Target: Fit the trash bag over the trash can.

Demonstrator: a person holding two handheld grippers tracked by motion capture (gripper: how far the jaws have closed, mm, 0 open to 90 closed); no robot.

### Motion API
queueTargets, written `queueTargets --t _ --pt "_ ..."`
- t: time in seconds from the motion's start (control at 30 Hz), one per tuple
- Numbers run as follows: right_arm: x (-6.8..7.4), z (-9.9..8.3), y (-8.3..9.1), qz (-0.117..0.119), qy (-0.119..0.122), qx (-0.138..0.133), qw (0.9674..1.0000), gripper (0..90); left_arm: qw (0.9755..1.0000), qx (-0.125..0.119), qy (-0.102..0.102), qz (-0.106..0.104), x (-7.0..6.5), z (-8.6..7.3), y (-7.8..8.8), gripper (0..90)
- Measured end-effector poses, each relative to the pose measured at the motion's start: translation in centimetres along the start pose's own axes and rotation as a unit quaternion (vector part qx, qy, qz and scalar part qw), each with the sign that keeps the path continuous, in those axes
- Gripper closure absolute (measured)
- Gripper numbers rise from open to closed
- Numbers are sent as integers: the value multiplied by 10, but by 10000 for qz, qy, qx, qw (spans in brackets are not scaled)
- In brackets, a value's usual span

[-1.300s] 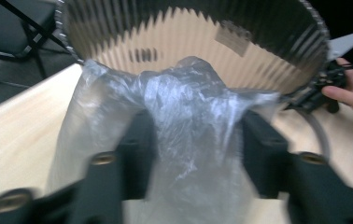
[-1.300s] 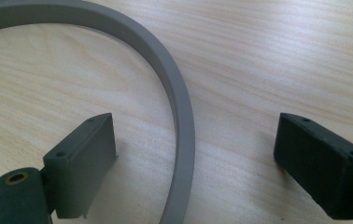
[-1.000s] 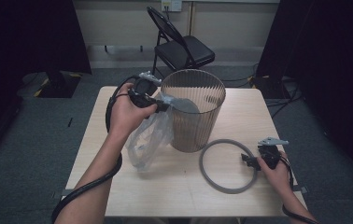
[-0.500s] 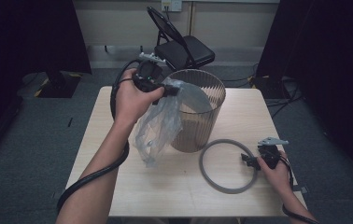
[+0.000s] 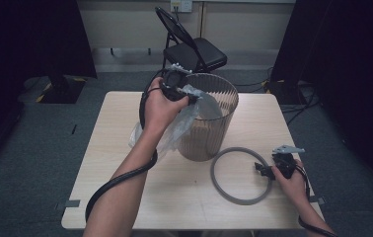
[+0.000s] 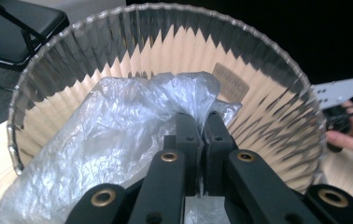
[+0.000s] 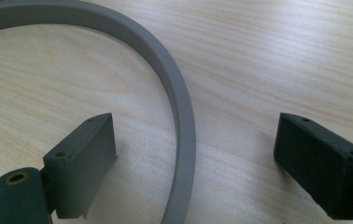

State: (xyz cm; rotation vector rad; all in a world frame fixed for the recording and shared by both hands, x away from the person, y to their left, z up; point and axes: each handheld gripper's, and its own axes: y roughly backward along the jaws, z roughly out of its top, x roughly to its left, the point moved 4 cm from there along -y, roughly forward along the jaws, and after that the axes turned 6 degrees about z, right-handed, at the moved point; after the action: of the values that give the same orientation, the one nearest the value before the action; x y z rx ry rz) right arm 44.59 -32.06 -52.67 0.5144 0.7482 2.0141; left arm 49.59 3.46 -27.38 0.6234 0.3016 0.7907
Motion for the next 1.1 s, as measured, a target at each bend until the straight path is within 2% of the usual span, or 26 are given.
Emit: queueTargets --t 0.1,0.2,0.27,0.4,0.57,0.67,0.73,0.9,0.97,1.1 --pt "0 0 0 4 5 -1 10000 119 10000 61 -34 20 0 -3 -4 876" --pt "0 0 0 4 3 1 10000 119 9996 234 -107 86 -1 -9 -9 876" --pt "0 0 0 4 4 1 10000 119 9997 226 -64 85 -1 -12 -11 874" --pt "0 0 0 4 3 0 10000 119 9993 350 -136 84 -1 -19 -13 865" --pt "0 0 0 3 7 2 10000 119 9997 243 -51 15 0 -27 -14 839" --pt "0 0 0 8 5 -6 10000 119 9997 206 -112 24 -1 -27 -14 819" --pt "0 0 0 -2 6 -5 10000 119 9998 125 -88 95 -1 -27 -15 722" --pt "0 0 0 7 3 -7 10000 119 9991 -189 -288 240 2 -22 -10 346" --pt "0 0 0 6 6 -7 10000 119 9986 -272 -350 278 2 -18 -4 272" --pt "0 0 0 5 5 -10 10000 120 9982 -355 -375 304 5 -14 9 229"
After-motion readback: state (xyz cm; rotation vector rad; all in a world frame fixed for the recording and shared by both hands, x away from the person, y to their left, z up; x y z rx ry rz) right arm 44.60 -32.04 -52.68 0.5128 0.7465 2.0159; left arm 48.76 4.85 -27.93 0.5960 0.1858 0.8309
